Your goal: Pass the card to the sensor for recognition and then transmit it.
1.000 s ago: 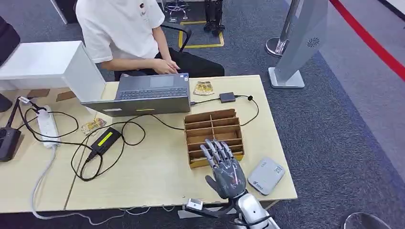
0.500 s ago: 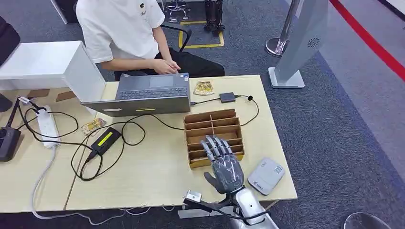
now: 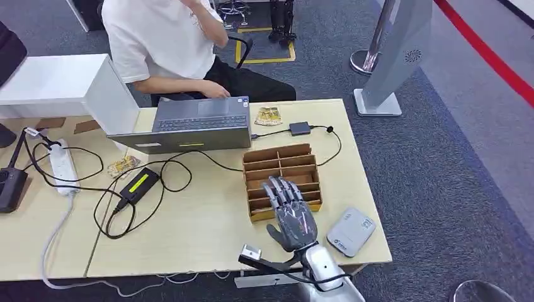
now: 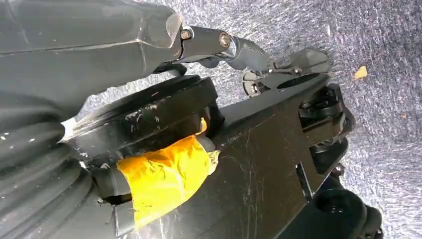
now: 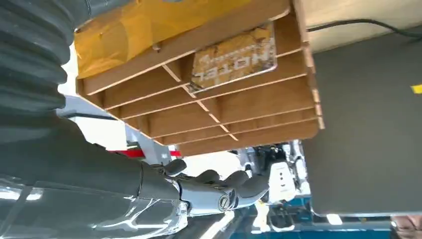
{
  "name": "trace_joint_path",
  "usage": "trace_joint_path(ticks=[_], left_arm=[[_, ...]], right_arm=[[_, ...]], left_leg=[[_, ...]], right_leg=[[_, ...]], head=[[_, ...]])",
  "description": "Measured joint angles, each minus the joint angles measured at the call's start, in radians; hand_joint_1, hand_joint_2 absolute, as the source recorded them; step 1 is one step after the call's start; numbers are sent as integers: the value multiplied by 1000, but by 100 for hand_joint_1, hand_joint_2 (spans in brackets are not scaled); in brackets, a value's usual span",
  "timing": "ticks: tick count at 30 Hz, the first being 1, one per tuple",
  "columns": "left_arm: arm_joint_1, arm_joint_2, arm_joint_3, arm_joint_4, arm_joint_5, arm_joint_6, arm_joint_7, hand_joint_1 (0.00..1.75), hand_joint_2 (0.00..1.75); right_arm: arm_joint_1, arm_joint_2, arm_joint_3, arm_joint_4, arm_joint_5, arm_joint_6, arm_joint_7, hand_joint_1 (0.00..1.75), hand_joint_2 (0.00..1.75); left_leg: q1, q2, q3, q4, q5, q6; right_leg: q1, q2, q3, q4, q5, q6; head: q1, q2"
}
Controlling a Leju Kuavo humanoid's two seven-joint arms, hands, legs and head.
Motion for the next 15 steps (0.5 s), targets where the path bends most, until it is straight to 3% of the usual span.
trace_joint_path(ticks=[15], left_arm=[[-1,0,-7,0,-2,-2,1,0,175]], right_arm=[[-17,0,-40,53,10,0,15,0,175]], left_leg=[[0,0,0,0,0,0]], right_leg=[[0,0,0,0,0,0]], head=[[0,0]])
